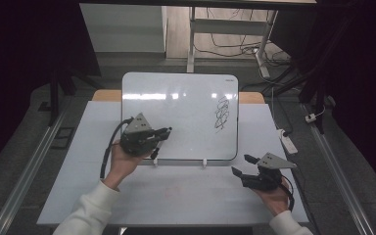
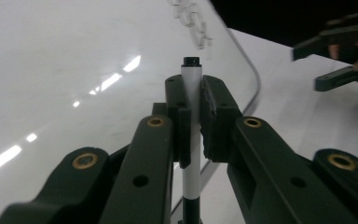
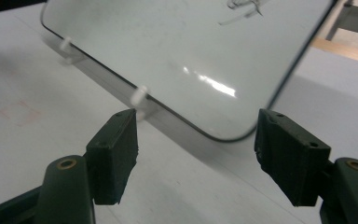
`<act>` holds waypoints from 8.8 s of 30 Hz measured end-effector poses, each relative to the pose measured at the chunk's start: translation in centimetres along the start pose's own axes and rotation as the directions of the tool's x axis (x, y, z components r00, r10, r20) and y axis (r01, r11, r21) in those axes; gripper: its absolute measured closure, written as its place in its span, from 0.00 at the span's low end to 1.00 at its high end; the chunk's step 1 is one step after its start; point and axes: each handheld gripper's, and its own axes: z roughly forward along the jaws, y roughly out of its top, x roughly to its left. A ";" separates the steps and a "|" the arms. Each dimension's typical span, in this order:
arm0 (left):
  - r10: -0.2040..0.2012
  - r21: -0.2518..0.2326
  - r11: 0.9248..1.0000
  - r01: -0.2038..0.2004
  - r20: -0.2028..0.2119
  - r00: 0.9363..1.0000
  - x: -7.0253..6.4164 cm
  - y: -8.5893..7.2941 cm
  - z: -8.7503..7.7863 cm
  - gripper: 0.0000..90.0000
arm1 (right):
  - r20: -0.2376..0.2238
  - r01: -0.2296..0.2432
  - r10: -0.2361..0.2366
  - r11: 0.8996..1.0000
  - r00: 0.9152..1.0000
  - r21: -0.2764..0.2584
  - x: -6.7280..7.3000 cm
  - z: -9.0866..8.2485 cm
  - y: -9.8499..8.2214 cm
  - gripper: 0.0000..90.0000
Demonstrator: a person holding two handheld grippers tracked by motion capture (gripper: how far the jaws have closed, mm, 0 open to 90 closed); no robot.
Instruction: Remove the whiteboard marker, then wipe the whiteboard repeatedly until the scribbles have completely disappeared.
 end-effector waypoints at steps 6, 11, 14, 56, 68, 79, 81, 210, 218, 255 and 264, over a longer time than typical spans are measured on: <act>0.030 0.012 0.999 -0.030 0.050 0.998 -2.2 0.4 2.0 0.91 | -0.053 0.017 -0.017 1.000 0.998 -0.007 1.5 0.9 1.0 0.33; 0.043 0.011 0.999 -0.044 0.081 0.996 -3.5 0.6 3.1 0.91 | -0.105 0.016 -0.016 1.000 0.994 0.006 2.9 1.9 2.0 0.34; 0.044 0.012 0.999 -0.045 0.098 0.994 -4.0 0.6 3.8 0.91 | -0.139 0.005 -0.003 1.000 0.990 0.013 3.9 2.8 2.9 0.35; 0.070 -0.017 0.998 -0.069 0.154 0.986 -7.6 0.5 6.6 0.82 | -0.290 -0.228 0.278 0.954 0.916 0.194 7.4 8.5 4.9 0.86; -0.044 0.050 0.998 0.042 0.040 0.998 -3.9 -3.8 -0.2 0.41 | -0.247 -0.184 0.190 0.982 0.950 0.049 5.6 6.5 5.3 0.86; -0.178 0.075 0.981 0.180 -0.035 0.983 -1.6 -11.0 -6.1 0.31 | -0.244 -0.086 0.066 0.993 0.968 -0.075 4.5 5.3 5.8 0.86; -0.183 0.078 0.979 0.187 -0.050 0.982 -1.2 -12.2 -6.7 0.31 | -0.241 -0.074 0.050 0.993 0.969 -0.089 4.5 5.1 5.8 0.86; -0.237 0.120 0.961 0.250 -0.114 0.965 1.2 -15.4 -6.6 0.23 | 0.082 -0.130 0.161 0.947 0.984 -0.295 -8.1 10.9 12.5 0.86; -0.239 0.120 0.960 0.252 -0.114 0.964 1.3 -15.4 -6.6 0.23 | 0.083 -0.103 0.129 0.960 0.988 -0.260 -7.9 10.9 12.6 0.86; -0.246 0.125 0.958 0.260 -0.116 0.962 1.5 -15.5 -6.5 0.23 | 0.045 0.016 -0.009 0.986 0.999 -0.164 -5.7 10.9 11.5 0.86; -0.260 0.118 0.955 0.272 -0.112 0.959 1.5 -15.5 -6.5 0.23 | 0.029 0.001 0.004 0.985 1.000 -0.174 -6.4 10.6 11.2 0.86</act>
